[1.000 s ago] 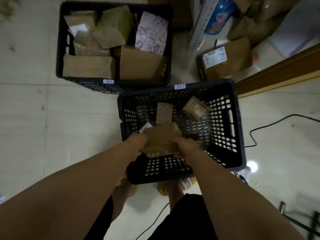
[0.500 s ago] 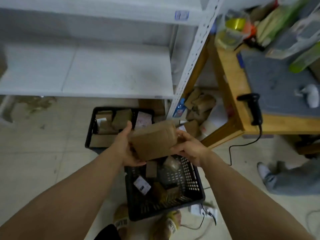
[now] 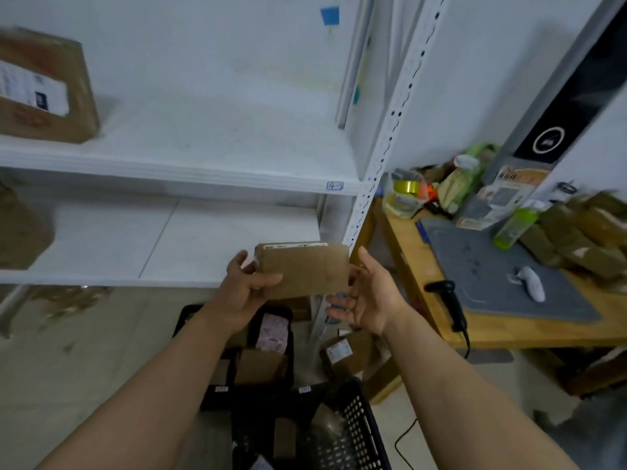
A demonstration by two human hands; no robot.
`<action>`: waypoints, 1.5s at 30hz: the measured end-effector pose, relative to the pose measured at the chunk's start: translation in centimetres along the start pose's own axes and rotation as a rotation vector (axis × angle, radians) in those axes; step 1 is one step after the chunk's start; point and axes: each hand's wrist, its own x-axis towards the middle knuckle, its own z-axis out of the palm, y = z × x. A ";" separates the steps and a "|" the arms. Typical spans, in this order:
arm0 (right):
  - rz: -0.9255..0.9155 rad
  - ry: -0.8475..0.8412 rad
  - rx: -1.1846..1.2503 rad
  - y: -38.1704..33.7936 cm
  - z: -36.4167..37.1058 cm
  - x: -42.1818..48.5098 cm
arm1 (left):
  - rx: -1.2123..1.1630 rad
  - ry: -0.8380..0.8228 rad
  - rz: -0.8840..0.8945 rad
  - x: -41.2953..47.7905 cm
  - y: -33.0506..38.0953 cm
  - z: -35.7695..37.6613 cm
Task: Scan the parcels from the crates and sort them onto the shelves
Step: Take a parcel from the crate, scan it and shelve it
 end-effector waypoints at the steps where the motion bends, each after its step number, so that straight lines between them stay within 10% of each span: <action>1: -0.003 -0.011 -0.020 -0.9 0.1 0.0 | 0.068 -0.027 0.043 -0.2 0.1 0.3; 10: -0.137 -0.099 -0.205 -6.5 -1.7 0.8 | 0.412 -0.244 0.219 0.5 0.4 3.6; 35: -0.408 -0.341 -0.351 -11.1 -9.3 0.9 | 0.175 -0.039 0.026 1.6 -4.2 12.2; 45: -0.404 -0.316 -0.504 -11.2 -10.3 0.0 | 0.501 -0.105 -0.036 1.2 -2.7 13.4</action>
